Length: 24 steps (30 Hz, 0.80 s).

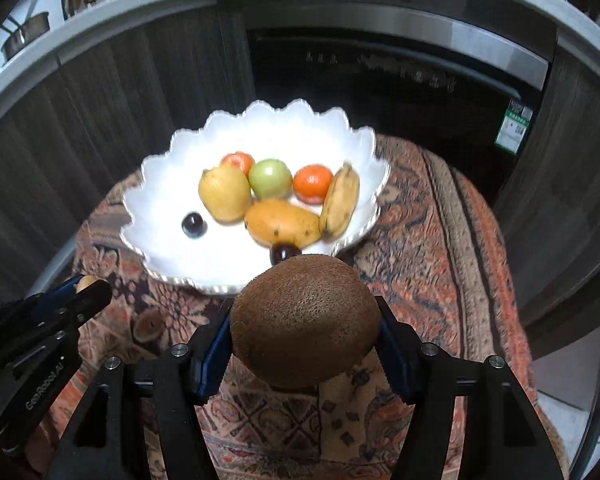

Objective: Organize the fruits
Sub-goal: 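Carry the small fruit and kiwi into the white bowl and open both tools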

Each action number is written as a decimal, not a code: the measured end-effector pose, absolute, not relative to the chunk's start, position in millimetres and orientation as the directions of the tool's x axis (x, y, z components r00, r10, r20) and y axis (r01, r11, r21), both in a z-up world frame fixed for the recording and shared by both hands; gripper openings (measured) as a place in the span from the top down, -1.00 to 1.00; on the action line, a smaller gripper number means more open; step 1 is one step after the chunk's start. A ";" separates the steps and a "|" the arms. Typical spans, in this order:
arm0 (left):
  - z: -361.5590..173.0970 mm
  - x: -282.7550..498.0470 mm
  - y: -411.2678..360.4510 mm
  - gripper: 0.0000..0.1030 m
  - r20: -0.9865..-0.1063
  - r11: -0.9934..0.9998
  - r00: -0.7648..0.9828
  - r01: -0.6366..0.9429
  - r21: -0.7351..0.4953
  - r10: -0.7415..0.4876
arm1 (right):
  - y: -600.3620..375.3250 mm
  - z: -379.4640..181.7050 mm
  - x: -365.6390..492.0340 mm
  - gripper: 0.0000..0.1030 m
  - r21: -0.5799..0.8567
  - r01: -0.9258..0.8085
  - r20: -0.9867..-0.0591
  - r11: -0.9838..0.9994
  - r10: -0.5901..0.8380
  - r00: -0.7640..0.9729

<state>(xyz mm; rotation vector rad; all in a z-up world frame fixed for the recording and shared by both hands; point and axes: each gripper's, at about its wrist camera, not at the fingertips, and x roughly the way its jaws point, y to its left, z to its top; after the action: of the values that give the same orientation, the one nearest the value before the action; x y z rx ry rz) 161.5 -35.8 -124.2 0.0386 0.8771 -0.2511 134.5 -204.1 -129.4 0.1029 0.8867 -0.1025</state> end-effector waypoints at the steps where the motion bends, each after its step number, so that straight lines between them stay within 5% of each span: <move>1: -120.0 164.9 -37.5 0.52 -0.761 0.969 0.616 0.238 -0.068 -0.205 | -204.1 -127.2 135.1 -0.26 0.047 0.133 -0.772 0.990 -0.049 0.634; 24: -133.7 269.1 -62.9 0.51 -0.791 0.961 0.571 0.269 -0.071 -0.218 | -217.7 -123.9 231.3 -0.27 0.026 0.105 -0.778 0.994 -0.046 0.627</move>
<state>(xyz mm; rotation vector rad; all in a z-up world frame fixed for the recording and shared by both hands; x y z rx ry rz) 269.1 -62.9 -133.7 0.0589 0.9197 -0.2859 231.3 -217.7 -123.9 0.0707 0.8895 -0.0865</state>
